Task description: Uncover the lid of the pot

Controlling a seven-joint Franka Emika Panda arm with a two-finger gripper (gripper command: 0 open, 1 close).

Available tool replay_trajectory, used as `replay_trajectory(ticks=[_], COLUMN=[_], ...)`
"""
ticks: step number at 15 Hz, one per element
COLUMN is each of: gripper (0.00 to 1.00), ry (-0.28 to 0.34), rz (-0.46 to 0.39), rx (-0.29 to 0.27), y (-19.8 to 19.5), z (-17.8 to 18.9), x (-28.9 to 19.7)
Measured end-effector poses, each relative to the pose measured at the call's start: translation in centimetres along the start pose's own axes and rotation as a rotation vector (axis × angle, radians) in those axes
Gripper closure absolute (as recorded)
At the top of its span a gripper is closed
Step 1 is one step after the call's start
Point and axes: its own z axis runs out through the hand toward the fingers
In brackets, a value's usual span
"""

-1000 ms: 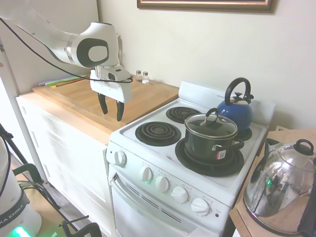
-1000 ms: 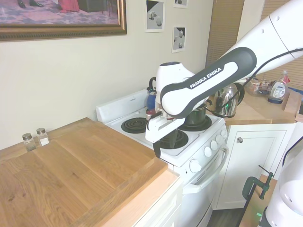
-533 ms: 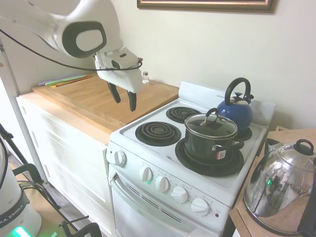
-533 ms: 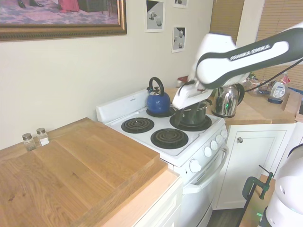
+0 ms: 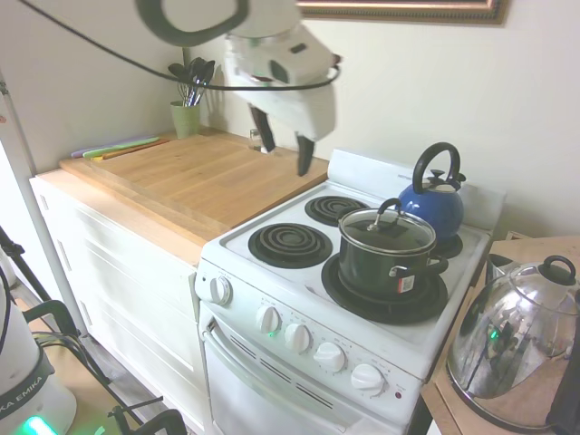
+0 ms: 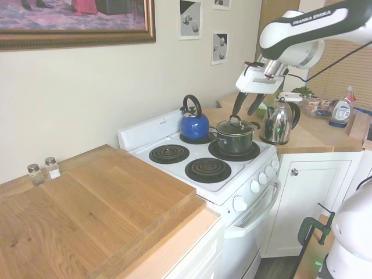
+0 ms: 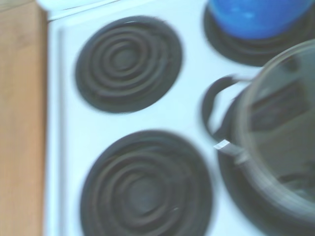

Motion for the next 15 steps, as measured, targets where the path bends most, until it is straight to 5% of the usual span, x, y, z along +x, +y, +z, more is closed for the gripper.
replay_trajectory(ticks=[2,4,8,9,15], gripper=[0.0,0.0,0.0,1.0,1.0], ry=[0.002,-0.059,-0.091,-0.086,-0.029], rz=[0.004,-0.063,-0.116,-0.101,-0.022], rx=[-0.034,-0.082,-0.211,-0.234,-0.287], y=[0.7,0.5,-2.6,-3.0,-3.8], z=[-0.6,-0.8,2.6,3.4,7.1], x=[4.3,6.5,9.0,9.6,11.4])
